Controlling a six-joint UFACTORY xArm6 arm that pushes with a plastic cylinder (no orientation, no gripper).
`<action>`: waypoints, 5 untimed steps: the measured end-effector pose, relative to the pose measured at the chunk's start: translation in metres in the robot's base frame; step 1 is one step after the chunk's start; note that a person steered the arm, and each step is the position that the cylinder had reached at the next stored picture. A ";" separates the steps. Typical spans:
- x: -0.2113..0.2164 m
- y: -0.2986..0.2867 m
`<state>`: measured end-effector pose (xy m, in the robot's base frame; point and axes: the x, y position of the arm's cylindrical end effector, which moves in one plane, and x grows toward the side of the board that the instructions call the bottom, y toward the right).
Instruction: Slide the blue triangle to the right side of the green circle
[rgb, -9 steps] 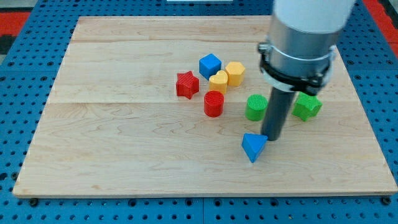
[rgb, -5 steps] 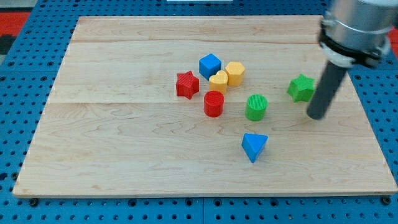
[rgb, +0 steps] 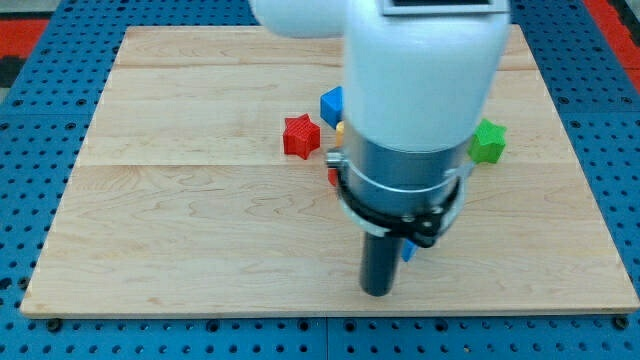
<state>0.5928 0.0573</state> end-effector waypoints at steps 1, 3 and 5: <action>-0.011 0.013; -0.047 -0.002; -0.032 0.046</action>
<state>0.5608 0.1031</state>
